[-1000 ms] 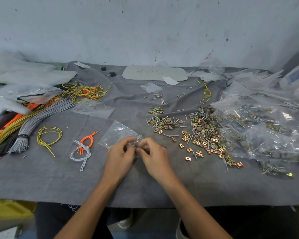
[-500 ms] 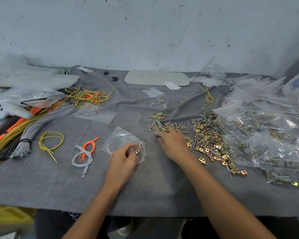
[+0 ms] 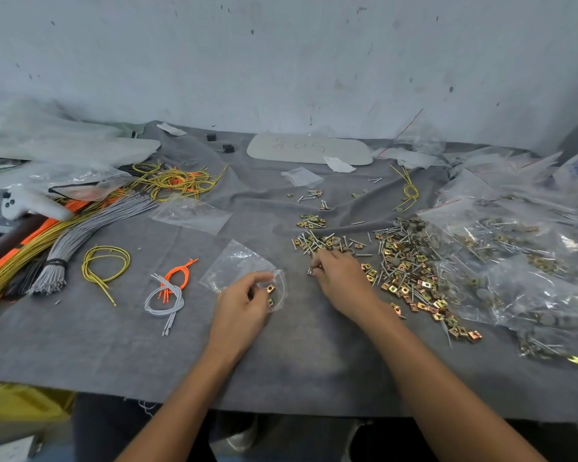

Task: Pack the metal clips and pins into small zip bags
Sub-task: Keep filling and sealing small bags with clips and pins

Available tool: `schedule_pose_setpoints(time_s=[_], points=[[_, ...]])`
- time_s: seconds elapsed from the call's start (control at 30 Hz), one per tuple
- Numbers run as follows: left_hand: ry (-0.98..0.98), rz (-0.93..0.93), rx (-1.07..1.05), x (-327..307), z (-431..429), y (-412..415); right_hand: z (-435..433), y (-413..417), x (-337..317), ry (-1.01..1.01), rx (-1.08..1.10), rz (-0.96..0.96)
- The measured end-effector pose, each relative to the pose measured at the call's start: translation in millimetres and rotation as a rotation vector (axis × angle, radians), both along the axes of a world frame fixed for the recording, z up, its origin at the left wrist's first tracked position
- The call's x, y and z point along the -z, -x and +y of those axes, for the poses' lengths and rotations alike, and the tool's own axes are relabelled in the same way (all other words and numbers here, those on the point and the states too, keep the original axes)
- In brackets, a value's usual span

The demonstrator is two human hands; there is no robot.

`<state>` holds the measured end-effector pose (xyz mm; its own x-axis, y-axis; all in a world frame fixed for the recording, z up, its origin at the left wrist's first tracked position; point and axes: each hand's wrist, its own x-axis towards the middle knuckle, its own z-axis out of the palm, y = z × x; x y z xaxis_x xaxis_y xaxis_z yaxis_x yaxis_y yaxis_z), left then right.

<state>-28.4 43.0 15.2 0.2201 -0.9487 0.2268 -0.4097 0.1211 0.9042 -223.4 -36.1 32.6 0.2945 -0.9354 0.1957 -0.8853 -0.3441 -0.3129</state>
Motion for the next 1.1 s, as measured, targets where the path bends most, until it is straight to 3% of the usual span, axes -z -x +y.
schedule_pose_setpoints(time_s=[0.3,0.67,0.77,0.9,0.97,1.1], points=[[0.002,-0.025,-0.011,-3,1,1,2,-4,-10,-0.086,-0.085,0.120],[0.008,-0.043,-0.019,-2,1,1,6,-1,-11,-0.043,-0.003,0.070],[0.007,-0.045,-0.020,-3,0,1,13,-1,-15,0.007,-0.001,-0.094],[0.001,-0.031,-0.018,-2,0,0,46,-23,-11,-0.077,0.025,-0.674],[-0.004,-0.009,-0.007,0,1,1,59,-39,-1,-0.111,0.004,-0.747],[-0.020,0.038,0.027,-1,1,1,66,-60,11,-0.064,-0.093,-0.673]])
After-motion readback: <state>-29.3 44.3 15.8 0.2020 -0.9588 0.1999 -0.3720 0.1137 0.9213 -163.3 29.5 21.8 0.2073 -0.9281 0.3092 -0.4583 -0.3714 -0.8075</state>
